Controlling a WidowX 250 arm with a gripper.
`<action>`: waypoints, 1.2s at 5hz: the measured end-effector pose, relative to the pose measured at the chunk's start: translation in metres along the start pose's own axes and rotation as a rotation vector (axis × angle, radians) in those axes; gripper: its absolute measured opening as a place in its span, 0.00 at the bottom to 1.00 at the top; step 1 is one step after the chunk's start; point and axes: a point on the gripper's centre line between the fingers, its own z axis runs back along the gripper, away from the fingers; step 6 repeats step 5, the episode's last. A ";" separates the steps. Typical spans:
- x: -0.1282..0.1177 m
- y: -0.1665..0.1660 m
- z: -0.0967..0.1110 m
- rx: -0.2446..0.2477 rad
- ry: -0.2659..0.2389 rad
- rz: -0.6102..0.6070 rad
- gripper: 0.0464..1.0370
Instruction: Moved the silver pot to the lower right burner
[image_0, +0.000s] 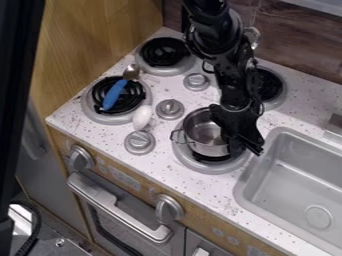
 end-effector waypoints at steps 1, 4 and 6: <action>-0.005 0.000 0.001 0.003 0.052 0.058 0.22; -0.004 0.000 0.052 0.013 0.053 0.199 0.96; -0.008 0.007 0.056 -0.015 0.068 0.219 0.96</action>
